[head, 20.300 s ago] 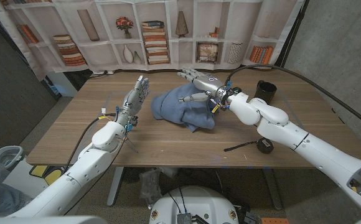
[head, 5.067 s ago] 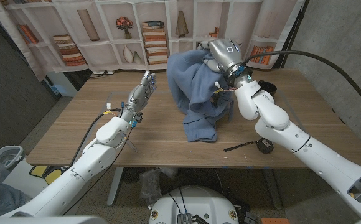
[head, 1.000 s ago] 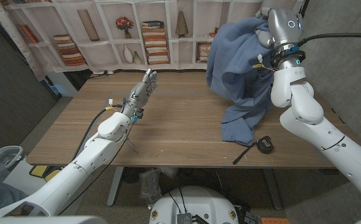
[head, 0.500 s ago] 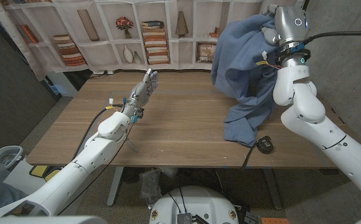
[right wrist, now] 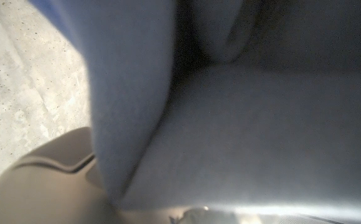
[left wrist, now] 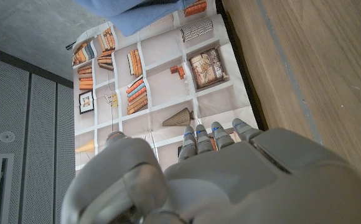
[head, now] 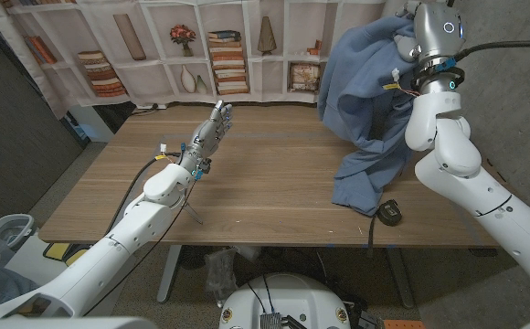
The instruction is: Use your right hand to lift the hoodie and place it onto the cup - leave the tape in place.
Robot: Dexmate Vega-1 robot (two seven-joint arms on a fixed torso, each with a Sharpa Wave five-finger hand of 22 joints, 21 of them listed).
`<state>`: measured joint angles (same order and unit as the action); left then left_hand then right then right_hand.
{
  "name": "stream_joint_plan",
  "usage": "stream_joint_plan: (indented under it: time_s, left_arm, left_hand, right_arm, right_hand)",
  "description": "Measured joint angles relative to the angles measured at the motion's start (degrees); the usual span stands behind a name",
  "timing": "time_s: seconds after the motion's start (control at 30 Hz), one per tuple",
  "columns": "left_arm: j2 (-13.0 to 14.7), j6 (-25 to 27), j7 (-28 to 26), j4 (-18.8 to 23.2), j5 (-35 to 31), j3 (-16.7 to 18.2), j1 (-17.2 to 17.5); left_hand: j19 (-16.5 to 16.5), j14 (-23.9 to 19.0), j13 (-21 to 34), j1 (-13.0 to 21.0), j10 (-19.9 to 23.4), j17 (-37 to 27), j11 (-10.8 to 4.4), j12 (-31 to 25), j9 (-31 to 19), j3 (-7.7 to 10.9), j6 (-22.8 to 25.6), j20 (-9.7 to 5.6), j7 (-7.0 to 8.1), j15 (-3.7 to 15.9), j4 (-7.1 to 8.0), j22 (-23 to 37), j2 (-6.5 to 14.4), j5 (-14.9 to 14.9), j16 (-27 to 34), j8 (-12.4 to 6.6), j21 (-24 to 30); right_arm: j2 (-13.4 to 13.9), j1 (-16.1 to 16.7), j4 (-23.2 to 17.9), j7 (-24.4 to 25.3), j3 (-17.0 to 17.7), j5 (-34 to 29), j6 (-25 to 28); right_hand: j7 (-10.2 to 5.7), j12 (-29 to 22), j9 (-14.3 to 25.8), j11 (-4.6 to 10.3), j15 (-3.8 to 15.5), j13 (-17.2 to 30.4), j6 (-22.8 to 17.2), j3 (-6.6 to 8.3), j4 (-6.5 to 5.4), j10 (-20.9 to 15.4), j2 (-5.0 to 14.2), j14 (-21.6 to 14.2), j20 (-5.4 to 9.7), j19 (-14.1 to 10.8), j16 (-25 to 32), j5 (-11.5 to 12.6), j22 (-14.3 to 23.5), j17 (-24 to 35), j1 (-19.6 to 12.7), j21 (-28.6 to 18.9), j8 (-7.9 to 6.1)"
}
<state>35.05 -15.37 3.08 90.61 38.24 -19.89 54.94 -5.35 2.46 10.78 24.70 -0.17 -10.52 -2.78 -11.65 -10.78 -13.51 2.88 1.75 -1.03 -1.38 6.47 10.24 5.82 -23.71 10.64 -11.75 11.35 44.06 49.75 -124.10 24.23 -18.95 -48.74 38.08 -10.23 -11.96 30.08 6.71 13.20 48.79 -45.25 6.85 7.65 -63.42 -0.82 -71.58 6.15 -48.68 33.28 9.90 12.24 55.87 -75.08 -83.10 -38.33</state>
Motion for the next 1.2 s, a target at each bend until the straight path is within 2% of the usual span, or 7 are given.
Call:
stream_joint_plan:
  time_s: [0.73, 1.2]
  left_arm:
    - [-0.1, -0.5, 0.1, -0.3, 0.1, 0.0, 0.2]
    - [0.5, -0.5, -0.8, 1.2, 0.0, 0.5, 1.5]
  left_hand:
    - [0.0, 0.0, 0.0, 0.0, 0.0, 0.0, 0.0, 0.0, 0.0, -0.24, 0.2, 0.0, 0.23, 0.0, -0.25, 0.0, 0.0, 0.0, 0.0, 0.0, 0.0]
    - [0.0, 0.0, 0.0, 0.2, 0.0, 0.0, 0.0, 0.0, 0.0, -0.49, 0.3, 0.0, 0.32, 0.0, -0.01, 0.0, 0.2, 0.0, 0.0, 0.0, 0.0]
  right_arm:
    - [0.3, -2.1, 1.5, 0.2, -0.5, 2.0, 3.2]
    - [0.9, -3.5, 2.7, 0.2, -0.8, 3.8, 5.7]
  right_hand:
    - [0.0, 0.0, -0.4, 0.05, 0.09, 0.2, 0.0, 0.0, 0.0, 0.0, 0.0, -0.3, 0.0, 0.0, 0.0, 0.1, -0.3, -0.4, 0.0, 0.0, 0.41]
    - [-0.31, 0.0, -0.5, 0.04, 0.07, 0.2, -0.3, -0.23, 0.08, 0.0, 0.0, -0.3, -0.01, 0.0, -0.1, 0.1, -0.3, -0.7, 0.0, 0.0, 0.62]
